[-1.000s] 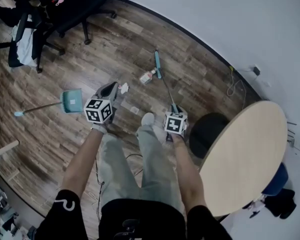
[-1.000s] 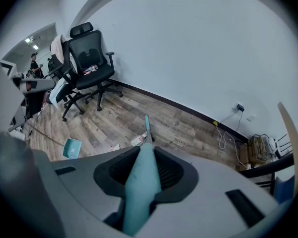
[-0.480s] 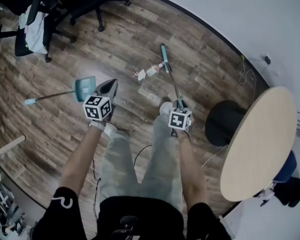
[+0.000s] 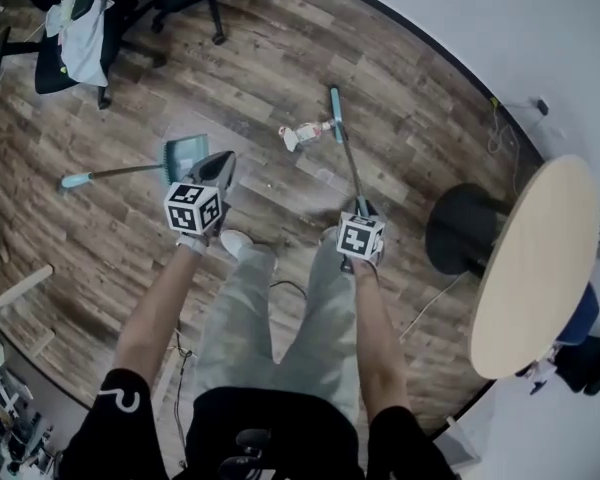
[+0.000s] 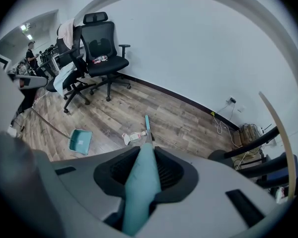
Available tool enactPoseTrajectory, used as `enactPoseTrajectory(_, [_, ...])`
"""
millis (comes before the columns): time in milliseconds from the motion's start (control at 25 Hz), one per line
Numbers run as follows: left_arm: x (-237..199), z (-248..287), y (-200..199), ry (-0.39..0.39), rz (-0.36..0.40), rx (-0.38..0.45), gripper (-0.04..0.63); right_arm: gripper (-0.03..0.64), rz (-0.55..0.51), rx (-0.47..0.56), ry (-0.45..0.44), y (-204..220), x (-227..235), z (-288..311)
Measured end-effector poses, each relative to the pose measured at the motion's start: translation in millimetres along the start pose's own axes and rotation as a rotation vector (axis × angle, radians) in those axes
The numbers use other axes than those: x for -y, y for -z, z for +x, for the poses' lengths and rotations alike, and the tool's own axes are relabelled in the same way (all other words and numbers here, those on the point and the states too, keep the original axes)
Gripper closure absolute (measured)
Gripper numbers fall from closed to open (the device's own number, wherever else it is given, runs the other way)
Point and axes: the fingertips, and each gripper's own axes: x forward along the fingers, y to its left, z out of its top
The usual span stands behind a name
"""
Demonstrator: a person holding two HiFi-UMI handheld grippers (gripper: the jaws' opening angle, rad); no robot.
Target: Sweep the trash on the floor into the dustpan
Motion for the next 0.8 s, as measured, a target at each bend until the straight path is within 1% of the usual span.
enactPoseTrajectory(160, [-11,-20,12,-0.03,-0.007,-0.006,0.601,0.534,-0.038,-0.009,-0.005,11,-19,-7])
enactPoseTrajectory(320, [-14,-31,20,-0.073,-0.023,0.007,0.601,0.534,-0.057,-0.007,-0.031,14,-28,-11])
enactPoseTrajectory(480, [-2,-37,28,-0.1,-0.056,0.028,0.601,0.534,-0.08,-0.005,-0.04,13,-22,-11])
enactPoseTrajectory(640, [15,-45,31,-0.109,-0.071,0.045,0.601,0.534,-0.054,-0.022,-0.066,15,-17,-16])
enactPoseTrajectory(800, [18,-51,29,-0.116,-0.076,0.065,0.601,0.534,-0.026,-0.033,-0.097,15,-22,-20])
